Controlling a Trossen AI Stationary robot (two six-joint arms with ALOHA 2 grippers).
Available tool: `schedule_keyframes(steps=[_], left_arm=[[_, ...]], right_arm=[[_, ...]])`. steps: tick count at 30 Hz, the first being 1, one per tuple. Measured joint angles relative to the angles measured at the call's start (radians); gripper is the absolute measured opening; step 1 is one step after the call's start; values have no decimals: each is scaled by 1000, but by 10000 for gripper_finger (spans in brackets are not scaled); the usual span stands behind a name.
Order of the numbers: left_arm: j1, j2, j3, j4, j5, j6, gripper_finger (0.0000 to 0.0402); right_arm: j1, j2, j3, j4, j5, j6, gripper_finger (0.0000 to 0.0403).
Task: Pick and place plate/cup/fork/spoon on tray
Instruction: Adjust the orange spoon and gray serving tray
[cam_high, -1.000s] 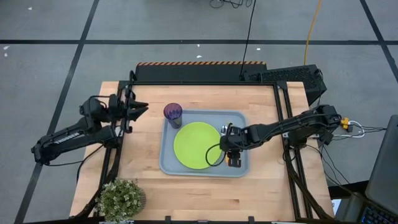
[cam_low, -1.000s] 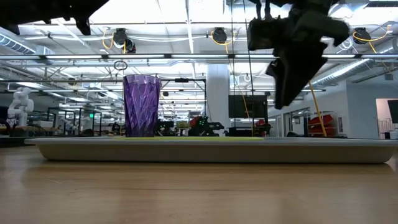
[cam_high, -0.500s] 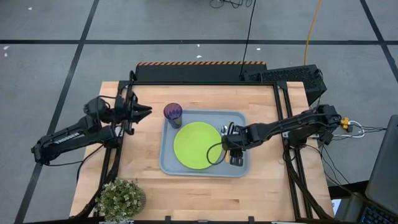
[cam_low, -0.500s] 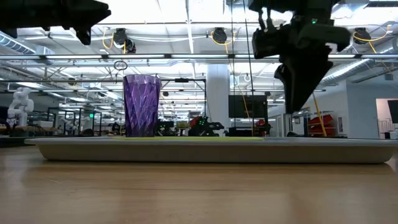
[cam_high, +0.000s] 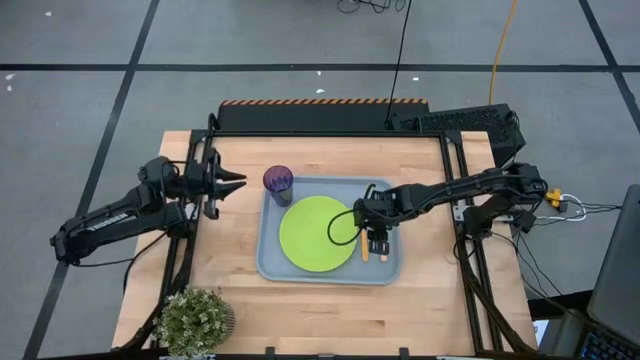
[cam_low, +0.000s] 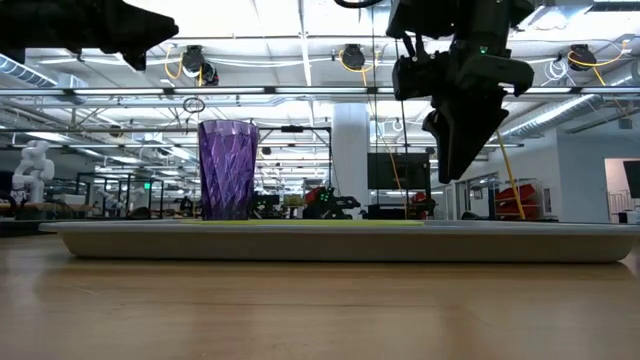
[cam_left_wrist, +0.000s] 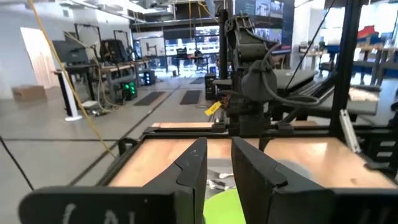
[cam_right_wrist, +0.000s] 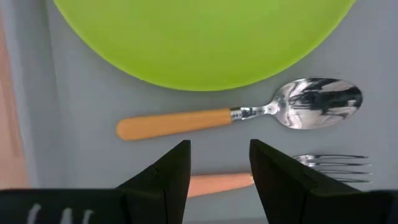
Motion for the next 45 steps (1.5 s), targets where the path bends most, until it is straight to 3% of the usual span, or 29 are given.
schedule_keyframes(steps=[13, 26, 45], left_arm=[[0, 0, 0, -4, -72, 96, 76], [0, 0, 0, -34, -72, 4, 76], [0, 0, 0, -45, -72, -16, 76]], right_arm=[[-21, 0, 0, 25, -23, -8, 155], [-34, 0, -8, 28, -76, -1, 155], [-55, 0, -67, 81, -109, -19, 155]])
